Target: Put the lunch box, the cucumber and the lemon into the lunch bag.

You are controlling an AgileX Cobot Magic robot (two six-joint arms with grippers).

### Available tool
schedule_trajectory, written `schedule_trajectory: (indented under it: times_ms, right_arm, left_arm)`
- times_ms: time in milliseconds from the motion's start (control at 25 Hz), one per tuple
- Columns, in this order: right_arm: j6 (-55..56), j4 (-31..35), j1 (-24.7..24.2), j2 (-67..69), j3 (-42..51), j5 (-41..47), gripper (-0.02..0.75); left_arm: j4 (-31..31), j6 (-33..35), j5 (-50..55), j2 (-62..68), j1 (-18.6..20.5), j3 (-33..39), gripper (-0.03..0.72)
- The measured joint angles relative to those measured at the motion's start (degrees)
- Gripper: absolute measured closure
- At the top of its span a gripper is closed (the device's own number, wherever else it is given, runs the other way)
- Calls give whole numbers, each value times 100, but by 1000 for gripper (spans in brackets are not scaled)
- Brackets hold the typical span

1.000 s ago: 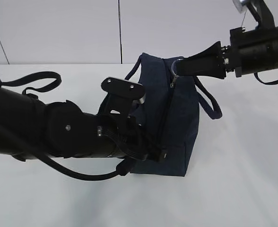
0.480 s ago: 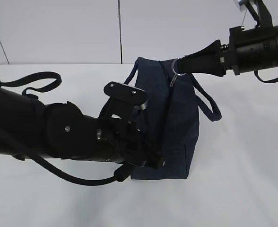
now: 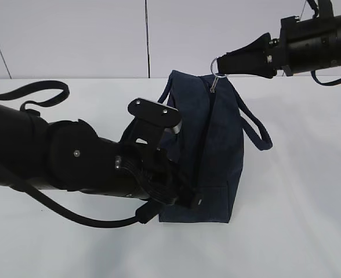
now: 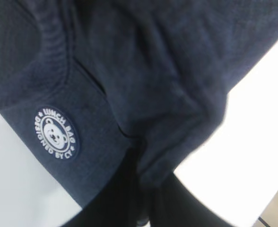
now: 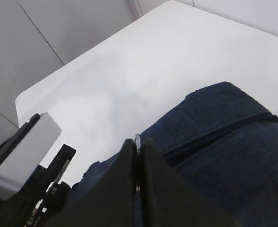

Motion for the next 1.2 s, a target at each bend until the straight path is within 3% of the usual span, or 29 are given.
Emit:
schedule_trajectory:
  times_ms: [1200]
  right_arm:
    - [0,365,0,1650,-1536,-320,731]
  left_arm:
    - [527,0,988,-311,22,38,690]
